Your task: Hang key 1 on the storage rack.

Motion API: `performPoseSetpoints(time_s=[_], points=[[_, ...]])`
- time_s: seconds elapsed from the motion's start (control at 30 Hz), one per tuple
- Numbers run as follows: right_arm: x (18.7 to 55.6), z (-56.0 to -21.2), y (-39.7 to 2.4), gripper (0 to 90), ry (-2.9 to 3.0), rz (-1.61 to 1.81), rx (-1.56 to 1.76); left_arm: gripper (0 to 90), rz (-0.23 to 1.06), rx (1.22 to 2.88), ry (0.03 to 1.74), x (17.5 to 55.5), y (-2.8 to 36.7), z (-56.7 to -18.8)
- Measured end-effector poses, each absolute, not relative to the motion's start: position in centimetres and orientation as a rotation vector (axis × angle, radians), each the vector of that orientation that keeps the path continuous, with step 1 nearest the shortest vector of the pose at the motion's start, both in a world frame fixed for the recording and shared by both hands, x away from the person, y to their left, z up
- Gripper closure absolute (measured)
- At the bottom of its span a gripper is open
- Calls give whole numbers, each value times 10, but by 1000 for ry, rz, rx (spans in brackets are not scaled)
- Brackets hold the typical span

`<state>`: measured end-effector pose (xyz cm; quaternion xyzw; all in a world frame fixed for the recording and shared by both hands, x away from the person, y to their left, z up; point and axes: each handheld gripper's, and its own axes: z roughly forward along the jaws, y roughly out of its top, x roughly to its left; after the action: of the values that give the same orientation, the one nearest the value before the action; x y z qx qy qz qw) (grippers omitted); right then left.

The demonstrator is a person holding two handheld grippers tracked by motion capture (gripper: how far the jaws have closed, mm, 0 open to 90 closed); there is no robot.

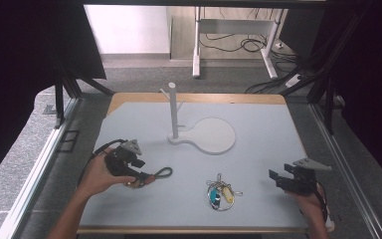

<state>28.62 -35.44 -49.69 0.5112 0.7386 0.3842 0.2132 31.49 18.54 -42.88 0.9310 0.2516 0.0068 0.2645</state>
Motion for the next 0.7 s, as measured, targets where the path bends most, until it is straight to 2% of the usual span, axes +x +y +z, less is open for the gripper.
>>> performPoseSetpoints(time_s=[0.7], points=[[286,-496,-354,314,2034,1053,1410,507,-94,2658,647,333,168,-452]])
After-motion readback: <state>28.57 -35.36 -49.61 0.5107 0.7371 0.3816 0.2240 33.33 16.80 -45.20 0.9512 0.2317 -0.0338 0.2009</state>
